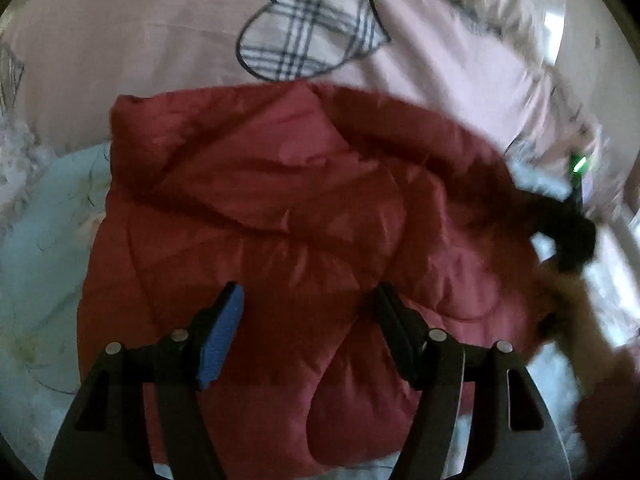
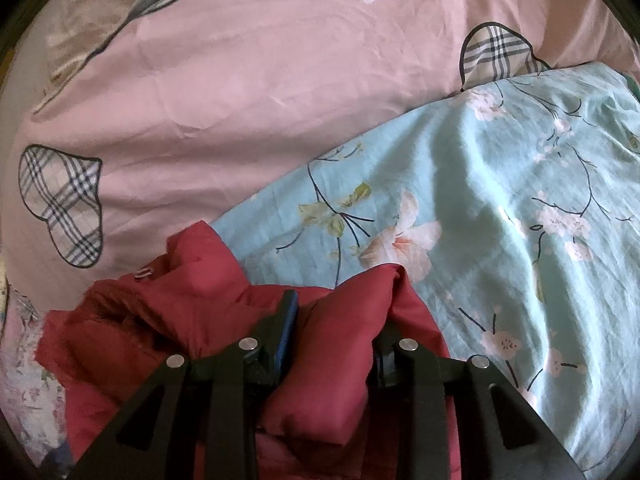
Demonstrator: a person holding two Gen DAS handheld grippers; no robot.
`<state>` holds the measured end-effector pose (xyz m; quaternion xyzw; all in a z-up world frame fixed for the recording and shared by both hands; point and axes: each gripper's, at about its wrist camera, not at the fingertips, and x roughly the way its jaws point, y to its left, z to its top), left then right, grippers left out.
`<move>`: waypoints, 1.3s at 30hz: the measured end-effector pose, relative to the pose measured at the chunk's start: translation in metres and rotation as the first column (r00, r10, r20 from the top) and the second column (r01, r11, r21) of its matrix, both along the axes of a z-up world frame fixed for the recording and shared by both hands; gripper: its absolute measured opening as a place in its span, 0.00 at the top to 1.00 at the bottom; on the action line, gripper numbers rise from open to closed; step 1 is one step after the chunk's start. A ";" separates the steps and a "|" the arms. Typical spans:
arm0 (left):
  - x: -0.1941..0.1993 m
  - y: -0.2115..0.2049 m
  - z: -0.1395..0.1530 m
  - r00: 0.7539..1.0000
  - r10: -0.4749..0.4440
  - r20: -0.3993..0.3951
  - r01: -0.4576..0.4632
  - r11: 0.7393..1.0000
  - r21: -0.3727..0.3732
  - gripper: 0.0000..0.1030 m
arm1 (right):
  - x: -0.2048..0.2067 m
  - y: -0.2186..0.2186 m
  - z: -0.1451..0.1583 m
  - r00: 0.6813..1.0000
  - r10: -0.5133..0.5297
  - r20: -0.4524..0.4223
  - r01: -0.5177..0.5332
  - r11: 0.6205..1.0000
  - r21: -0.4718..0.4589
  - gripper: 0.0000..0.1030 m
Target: Fold large clothes
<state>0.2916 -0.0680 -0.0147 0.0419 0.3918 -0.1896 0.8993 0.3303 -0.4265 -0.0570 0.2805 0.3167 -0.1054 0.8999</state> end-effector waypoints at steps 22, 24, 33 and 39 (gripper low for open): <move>0.046 0.017 -0.014 0.998 0.069 -0.002 -0.069 0.997 0.023 0.35 | -0.014 0.093 0.008 0.940 0.304 -0.153 -0.339 0.885 -0.320 0.20; 0.049 0.026 -0.014 0.997 0.084 0.000 -0.084 0.996 0.010 0.39 | -0.005 0.078 0.005 0.952 0.269 -0.148 -0.301 0.912 -0.280 0.20; 0.095 0.046 -0.036 0.983 0.151 -0.104 -0.156 0.987 -0.046 0.38 | 0.012 0.062 -0.007 0.961 0.223 -0.162 -0.256 0.941 -0.221 0.18; 0.095 0.045 -0.032 0.984 0.146 -0.101 -0.151 0.988 -0.042 0.38 | 0.013 0.056 -0.013 0.966 0.218 -0.142 -0.243 0.952 -0.187 0.16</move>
